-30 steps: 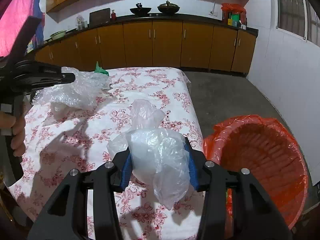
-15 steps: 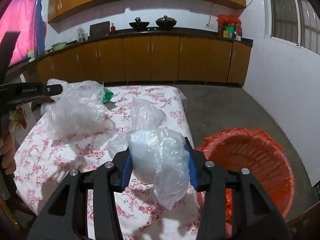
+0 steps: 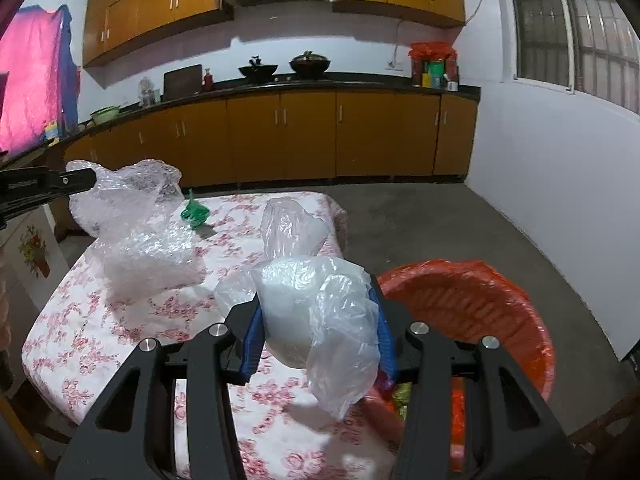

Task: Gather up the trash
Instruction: 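Hold the white bag in the right tool while the left tool grasps the bubble wrap, then carry the white bag and bubble wrap over the basket and open both tools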

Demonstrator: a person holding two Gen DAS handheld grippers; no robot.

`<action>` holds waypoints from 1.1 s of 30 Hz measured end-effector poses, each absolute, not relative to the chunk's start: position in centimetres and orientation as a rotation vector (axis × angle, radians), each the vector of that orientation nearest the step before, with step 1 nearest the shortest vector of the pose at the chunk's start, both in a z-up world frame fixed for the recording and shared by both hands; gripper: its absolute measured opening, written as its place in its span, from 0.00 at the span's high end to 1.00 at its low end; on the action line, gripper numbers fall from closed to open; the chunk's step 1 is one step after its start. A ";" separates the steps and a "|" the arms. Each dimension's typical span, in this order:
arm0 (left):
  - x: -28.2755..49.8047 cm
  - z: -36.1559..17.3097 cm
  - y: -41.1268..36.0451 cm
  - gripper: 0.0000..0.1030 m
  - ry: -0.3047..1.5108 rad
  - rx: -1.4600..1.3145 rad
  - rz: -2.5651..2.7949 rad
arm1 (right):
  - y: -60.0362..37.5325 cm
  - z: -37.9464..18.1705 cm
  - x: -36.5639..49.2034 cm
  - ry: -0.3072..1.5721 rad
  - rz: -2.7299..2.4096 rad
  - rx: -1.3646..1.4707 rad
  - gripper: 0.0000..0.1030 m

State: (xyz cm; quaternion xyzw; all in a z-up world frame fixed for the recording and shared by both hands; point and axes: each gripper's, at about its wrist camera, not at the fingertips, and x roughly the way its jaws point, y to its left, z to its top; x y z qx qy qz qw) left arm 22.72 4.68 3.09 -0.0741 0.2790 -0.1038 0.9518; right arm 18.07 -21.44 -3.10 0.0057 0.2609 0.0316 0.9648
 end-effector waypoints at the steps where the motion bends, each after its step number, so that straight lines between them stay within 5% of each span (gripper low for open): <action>1: 22.5 3.3 4.3 0.97 0.563 -0.147 -0.220 | -21.7 -2.9 17.8 0.524 0.057 0.013 0.55; 33: 18.9 2.5 -15.4 0.97 0.609 -0.078 -0.645 | -36.1 -2.8 14.1 0.530 -0.279 0.138 0.55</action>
